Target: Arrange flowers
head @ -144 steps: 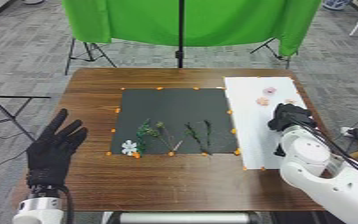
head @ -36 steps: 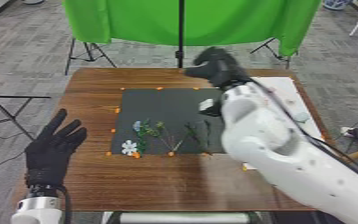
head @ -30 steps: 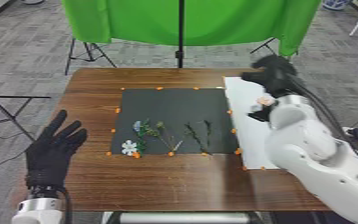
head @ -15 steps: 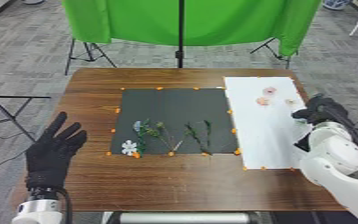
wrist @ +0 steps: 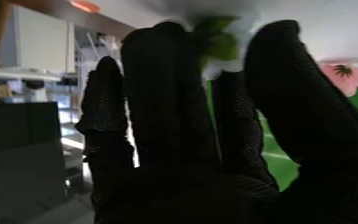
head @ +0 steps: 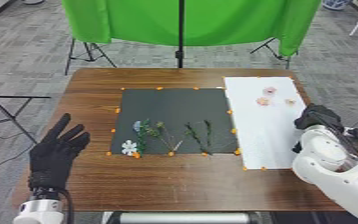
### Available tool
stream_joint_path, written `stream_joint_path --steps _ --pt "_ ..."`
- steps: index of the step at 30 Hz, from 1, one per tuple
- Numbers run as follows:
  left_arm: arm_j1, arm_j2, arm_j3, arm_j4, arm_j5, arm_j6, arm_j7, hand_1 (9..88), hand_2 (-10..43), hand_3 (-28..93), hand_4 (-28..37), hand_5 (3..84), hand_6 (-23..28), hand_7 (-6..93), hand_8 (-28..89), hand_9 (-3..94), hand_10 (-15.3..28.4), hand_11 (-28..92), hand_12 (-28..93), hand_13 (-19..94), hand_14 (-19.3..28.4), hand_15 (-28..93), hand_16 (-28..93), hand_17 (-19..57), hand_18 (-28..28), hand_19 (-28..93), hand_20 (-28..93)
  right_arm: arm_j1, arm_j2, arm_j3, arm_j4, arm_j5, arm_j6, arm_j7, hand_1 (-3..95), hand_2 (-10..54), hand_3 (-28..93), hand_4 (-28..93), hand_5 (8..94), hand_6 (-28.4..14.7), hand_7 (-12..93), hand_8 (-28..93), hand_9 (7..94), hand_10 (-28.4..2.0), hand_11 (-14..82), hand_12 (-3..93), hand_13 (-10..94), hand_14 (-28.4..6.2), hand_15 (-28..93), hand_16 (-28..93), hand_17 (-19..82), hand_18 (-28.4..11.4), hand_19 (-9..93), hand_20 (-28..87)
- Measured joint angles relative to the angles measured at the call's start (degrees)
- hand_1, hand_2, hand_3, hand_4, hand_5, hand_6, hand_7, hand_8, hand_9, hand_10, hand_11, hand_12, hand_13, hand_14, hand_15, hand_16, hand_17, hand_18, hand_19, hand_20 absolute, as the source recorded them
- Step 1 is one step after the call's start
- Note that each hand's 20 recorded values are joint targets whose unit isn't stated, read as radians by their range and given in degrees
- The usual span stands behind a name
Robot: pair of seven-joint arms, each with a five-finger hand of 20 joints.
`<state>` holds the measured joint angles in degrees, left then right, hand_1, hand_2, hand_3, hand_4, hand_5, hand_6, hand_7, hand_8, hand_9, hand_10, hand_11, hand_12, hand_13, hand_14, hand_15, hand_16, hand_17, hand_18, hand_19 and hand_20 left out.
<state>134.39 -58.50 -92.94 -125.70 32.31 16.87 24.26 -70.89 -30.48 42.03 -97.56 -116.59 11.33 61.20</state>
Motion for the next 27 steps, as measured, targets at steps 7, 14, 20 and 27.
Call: stream_joint_path --steps 7,14,20,27 --pt "-0.14 -0.33 -0.03 0.01 0.18 -0.19 -0.28 20.8 7.1 81 -28.3 35.7 7.8 8.0 -8 35.4 20.7 24 11 24 28.4 61 -11 -2.8 28.4 54 42 0.51 0.17 -4.43 1.98 -6.22 8.38 -0.17 61.9 -9.5 69 -28 82.6 0.5 27 0 91.1 -6.0 10.9 34.1 80 -0.5 53 32 41 -15.7 83 35" --pt "0.00 -0.40 -0.24 0.03 0.16 -0.19 -0.07 20.7 7.1 82 -28.3 35.6 7.8 8.0 -8 35.5 20.7 24 11 24 28.4 61 -11 -2.7 28.4 54 43 -4.86 0.48 1.14 -3.58 -9.33 12.62 -4.00 60.8 -9.5 71 -28 83.3 0.8 26 1 91.9 -6.0 10.9 34.7 81 -1.0 54 32 41 -16.0 83 35" --pt "0.85 -0.70 -1.03 -0.02 0.15 -0.18 -0.07 20.6 7.1 82 -28.3 35.4 7.7 7.9 -8 35.4 20.6 24 11 23 28.4 61 -11 -2.6 28.4 53 43 6.00 -2.24 -16.36 -7.55 -9.34 19.66 -13.80 60.2 -9.5 72 -28 82.8 0.9 26 2 91.8 -6.2 11.0 35.2 81 -1.0 54 32 41 -15.8 84 35" --pt "1.00 -0.72 -1.02 -0.02 0.31 -0.35 -0.30 20.6 7.2 81 -28.3 35.1 7.6 8.0 -8 35.2 20.6 24 11 23 28.4 61 -11 -1.8 28.4 53 45 21.20 -16.38 -32.95 -3.43 -5.49 19.75 -18.03 59.2 -9.5 73 -28 82.0 1.1 27 2 91.6 -6.1 12.3 36.4 80 -1.2 56 32 40 -16.0 84 36"
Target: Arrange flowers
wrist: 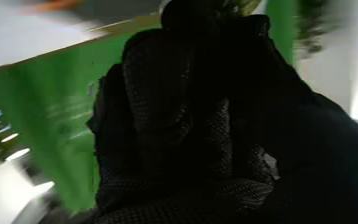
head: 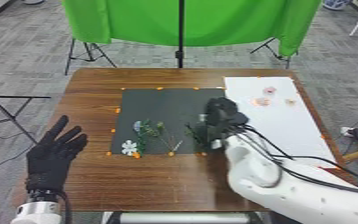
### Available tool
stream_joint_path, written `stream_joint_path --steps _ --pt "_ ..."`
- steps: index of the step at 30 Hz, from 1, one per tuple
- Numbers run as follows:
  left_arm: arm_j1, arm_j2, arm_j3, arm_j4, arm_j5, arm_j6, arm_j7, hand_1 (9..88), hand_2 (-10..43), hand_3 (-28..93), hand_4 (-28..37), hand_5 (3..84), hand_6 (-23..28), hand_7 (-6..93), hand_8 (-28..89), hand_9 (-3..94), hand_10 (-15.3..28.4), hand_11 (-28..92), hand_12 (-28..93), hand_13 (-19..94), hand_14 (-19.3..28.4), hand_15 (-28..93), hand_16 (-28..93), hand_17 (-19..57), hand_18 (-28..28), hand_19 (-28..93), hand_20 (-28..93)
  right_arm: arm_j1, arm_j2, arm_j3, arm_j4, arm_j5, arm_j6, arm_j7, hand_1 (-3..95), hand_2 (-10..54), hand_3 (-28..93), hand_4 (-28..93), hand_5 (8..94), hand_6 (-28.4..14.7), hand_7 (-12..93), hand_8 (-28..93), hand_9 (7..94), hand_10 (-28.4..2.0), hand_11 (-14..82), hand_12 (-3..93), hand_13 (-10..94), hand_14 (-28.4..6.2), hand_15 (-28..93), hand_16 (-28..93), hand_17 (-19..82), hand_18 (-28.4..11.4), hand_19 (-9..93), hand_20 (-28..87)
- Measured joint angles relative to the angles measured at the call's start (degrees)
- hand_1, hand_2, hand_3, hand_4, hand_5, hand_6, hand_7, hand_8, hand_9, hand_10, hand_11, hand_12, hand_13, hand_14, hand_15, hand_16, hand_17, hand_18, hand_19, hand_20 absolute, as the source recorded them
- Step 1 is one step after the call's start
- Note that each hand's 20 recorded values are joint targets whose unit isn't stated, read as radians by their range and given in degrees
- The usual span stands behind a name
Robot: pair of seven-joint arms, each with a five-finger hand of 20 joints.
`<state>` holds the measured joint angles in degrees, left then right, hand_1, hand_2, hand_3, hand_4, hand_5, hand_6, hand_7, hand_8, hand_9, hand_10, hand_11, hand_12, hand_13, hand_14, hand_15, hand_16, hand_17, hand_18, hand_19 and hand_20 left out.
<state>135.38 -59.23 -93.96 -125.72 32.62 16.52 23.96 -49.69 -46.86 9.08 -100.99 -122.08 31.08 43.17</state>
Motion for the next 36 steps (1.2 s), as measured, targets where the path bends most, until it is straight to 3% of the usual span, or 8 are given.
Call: stream_joint_path --steps 11,21,25,32,36 --pt "-0.97 0.12 0.15 0.12 0.00 -0.08 -0.21 20.7 7.1 82 -28.3 35.1 7.6 8.1 -8 35.3 20.6 25 11 24 28.4 61 -11 -1.6 28.4 51 48 11.28 -14.42 -6.30 6.12 2.09 -2.38 -2.15 57.8 -9.5 73 -28 80.8 1.8 28 0 90.0 -7.1 17.9 38.9 78 -2.8 62 30 37 -17.1 86 37" --pt "-3.83 1.14 1.69 1.27 -0.04 -0.39 -0.37 20.9 7.3 81 -28.3 34.9 7.5 8.1 -8 35.2 20.6 25 11 23 28.4 61 -11 -1.6 28.4 51 49 13.25 -20.03 -9.48 11.59 3.19 -9.43 -2.82 55.4 -9.5 73 -28 79.3 2.3 25 -1 86.7 -7.6 22.3 39.2 73 -4.6 68 28 34 -18.0 86 37" --pt "-4.40 2.16 2.28 1.30 -0.55 -0.34 -0.02 20.9 7.2 81 -28.3 34.8 7.4 8.1 -8 35.2 20.5 25 11 24 28.4 61 -11 -1.7 28.4 50 49 12.38 -20.79 -9.26 11.49 3.04 -12.15 -2.66 53.8 -9.5 72 -28 77.7 2.6 23 -2 82.8 -7.6 36.5 35.8 72 -5.1 73 23 32 -18.7 85 37" --pt "-4.45 3.57 2.62 1.35 -1.99 0.01 0.55 21.7 7.5 83 -27.3 34.8 7.4 8.3 -8 35.3 20.6 25 11 23 28.4 61 -11 -2.2 28.4 49 48 11.36 -20.83 -9.76 11.52 1.87 -14.05 -2.10 46.7 -9.5 74 -28 71.4 2.7 19 -4 77.2 -8.8 44.5 32.6 68 -6.4 77 22 29 -20.0 83 38" --pt "-4.45 4.05 2.74 1.37 -2.28 0.12 0.59 22.0 7.4 83 -26.5 34.7 7.4 8.4 -8 35.2 20.6 25 11 24 28.4 61 -11 -2.2 28.4 50 48 10.86 -20.73 -9.55 11.51 1.17 -15.26 -2.12 39.6 -9.5 79 -28 68.2 3.1 18 -12 72.9 -10.6 55.8 27.3 67 -7.6 80 24 28 -21.1 83 40"
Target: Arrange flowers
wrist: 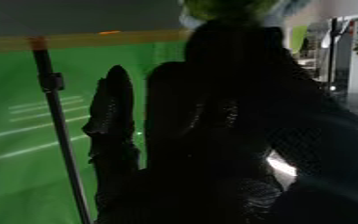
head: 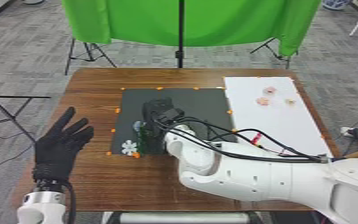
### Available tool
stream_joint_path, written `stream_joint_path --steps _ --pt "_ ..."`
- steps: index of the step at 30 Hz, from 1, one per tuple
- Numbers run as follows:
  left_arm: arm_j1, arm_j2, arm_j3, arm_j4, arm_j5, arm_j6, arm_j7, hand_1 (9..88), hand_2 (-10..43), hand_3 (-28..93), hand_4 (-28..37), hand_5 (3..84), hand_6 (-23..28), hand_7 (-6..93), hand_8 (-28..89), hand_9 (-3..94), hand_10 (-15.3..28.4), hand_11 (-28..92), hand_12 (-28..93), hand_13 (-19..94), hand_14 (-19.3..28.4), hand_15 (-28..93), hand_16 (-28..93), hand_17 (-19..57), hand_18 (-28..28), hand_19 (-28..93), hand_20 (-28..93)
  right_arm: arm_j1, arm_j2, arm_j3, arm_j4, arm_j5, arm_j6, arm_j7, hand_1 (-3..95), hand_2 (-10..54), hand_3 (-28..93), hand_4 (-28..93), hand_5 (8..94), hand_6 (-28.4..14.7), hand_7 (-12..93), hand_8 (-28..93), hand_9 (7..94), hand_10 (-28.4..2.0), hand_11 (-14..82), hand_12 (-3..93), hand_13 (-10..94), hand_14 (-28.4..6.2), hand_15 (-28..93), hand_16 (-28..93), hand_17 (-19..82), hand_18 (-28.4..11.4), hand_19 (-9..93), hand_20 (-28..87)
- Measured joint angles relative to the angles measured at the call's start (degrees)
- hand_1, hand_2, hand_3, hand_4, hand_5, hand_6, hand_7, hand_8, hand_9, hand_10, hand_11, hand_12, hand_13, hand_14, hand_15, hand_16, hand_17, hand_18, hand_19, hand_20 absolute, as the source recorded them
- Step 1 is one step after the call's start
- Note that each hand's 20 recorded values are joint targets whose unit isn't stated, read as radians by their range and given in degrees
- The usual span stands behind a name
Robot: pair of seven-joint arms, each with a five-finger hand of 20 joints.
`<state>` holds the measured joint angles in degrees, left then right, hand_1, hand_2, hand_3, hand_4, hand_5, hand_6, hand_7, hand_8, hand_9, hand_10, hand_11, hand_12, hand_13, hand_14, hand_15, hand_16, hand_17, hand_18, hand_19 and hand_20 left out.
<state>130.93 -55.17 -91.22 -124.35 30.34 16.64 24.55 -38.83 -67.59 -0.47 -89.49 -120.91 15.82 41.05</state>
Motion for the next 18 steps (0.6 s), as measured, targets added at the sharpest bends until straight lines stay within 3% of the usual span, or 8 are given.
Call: stream_joint_path --steps 12,18 --pt "0.33 0.43 0.06 -0.03 -0.15 0.17 -0.08 22.0 7.1 83 -26.8 34.8 7.5 8.4 -8 35.2 20.5 25 11 23 28.4 61 -11 -2.4 28.4 50 47 -1.49 1.02 1.76 -1.18 -0.84 -1.69 -0.15 31.1 -9.5 82 -28 63.8 1.6 16 -13 69.2 -12.9 60.4 23.1 64 -9.5 82 24 25 -22.8 82 42" --pt "1.33 0.04 -0.08 -0.19 -0.10 0.35 -0.08 22.0 7.1 83 -26.7 34.8 7.5 8.4 -8 35.2 20.5 25 11 23 28.4 61 -11 -2.4 28.4 50 47 -5.24 4.02 9.22 -6.43 3.75 -1.47 -4.46 28.6 -9.5 81 -28 61.0 1.3 16 -13 64.0 -14.4 57.3 21.3 59 -10.9 82 23 22 -23.0 81 43"
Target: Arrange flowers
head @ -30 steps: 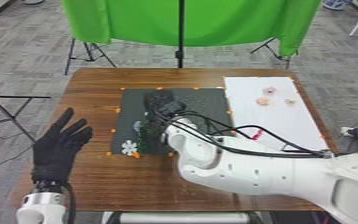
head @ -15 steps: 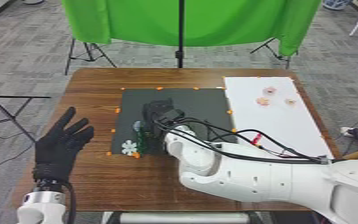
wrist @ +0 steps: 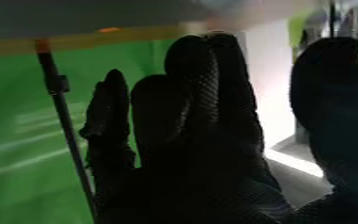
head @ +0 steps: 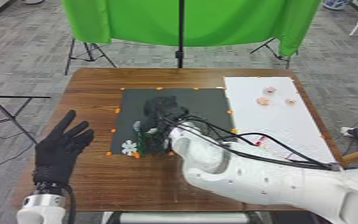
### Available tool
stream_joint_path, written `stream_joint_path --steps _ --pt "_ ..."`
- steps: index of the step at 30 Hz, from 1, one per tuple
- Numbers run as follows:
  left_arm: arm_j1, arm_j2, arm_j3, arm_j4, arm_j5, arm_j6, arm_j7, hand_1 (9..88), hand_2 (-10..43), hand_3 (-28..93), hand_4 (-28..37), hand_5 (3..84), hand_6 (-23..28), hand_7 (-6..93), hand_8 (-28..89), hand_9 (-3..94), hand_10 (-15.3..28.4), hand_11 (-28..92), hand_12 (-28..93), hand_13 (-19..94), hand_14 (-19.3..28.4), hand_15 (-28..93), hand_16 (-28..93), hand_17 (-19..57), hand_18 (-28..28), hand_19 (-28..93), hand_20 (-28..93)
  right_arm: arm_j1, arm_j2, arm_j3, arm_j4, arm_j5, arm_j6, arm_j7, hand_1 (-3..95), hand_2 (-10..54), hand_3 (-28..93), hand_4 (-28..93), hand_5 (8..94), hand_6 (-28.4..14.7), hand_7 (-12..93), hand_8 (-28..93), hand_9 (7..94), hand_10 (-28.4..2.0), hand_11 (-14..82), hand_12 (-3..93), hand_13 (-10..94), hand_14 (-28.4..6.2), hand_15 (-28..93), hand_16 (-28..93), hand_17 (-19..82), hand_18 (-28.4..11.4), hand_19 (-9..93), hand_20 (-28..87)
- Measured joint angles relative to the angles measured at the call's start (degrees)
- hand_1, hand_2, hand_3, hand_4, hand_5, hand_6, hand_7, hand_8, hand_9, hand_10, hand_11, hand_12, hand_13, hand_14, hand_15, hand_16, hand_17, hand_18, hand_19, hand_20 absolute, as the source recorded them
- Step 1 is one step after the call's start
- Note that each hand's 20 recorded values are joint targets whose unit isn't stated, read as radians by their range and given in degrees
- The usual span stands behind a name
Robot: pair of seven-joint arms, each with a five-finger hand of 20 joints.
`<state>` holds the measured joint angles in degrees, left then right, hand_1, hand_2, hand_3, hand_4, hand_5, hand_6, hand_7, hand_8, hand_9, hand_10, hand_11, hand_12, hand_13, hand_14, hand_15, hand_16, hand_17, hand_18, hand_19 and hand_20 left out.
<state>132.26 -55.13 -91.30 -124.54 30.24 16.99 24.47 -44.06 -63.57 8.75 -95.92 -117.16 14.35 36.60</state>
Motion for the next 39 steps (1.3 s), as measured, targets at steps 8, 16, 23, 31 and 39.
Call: stream_joint_path --steps 8,16,23,31,39 --pt "0.74 -1.40 -0.31 -0.34 0.46 0.02 0.01 21.9 7.1 82 -27.2 34.7 7.4 8.4 -8 35.1 20.6 25 11 23 28.4 61 -11 -2.4 28.4 50 47 -7.40 8.66 14.12 -10.72 10.15 3.69 -0.69 29.9 -9.5 82 -28 58.8 0.9 16 -13 60.6 -15.4 37.3 15.4 53 -12.3 76 16 19 -22.8 77 42" --pt "1.01 -1.86 -0.07 -0.22 0.34 0.02 0.78 21.4 7.0 82 -27.9 34.6 7.4 8.4 -8 35.1 20.5 25 11 23 28.4 61 -11 -2.7 28.4 49 47 -4.82 21.14 14.67 -4.99 3.61 5.36 9.08 31.0 -9.5 83 -28 55.5 0.8 17 -14 54.2 -16.8 27.6 14.9 48 -14.2 74 13 18 -22.6 77 41" --pt "1.02 -3.39 -0.13 -0.02 0.87 -0.07 0.50 21.3 7.0 82 -28.0 34.5 7.3 8.4 -8 35.1 20.6 25 11 23 28.4 61 -11 -2.8 28.4 49 47 -0.02 28.31 11.06 3.76 3.64 1.27 12.29 31.5 -9.5 84 -28 53.7 1.2 18 -14 51.3 -16.9 24.2 14.7 45 -14.4 74 12 18 -22.1 77 40" --pt "1.01 -4.03 -0.14 -0.01 1.46 -0.14 0.41 21.7 7.0 82 -27.8 34.6 7.4 8.4 -8 35.2 20.5 25 11 23 28.4 61 -11 -2.8 28.4 49 46 -2.98 27.10 15.83 8.07 5.10 -2.50 12.27 32.9 -9.5 85 -28 52.1 2.6 18 -15 51.2 -16.5 22.9 14.8 46 -13.9 74 11 17 -22.1 77 40" --pt "0.97 -4.96 -0.56 -0.01 2.09 -0.23 -0.59 21.8 6.8 83 -27.6 34.5 7.3 8.6 -8 35.1 20.5 25 11 23 28.4 61 -11 -2.9 28.4 49 46 -3.59 24.01 13.93 11.23 4.17 -4.46 12.22 33.3 -9.5 84 -28 49.6 3.5 17 -14 52.0 -15.8 22.6 14.7 47 -13.5 74 11 17 -22.6 77 40"
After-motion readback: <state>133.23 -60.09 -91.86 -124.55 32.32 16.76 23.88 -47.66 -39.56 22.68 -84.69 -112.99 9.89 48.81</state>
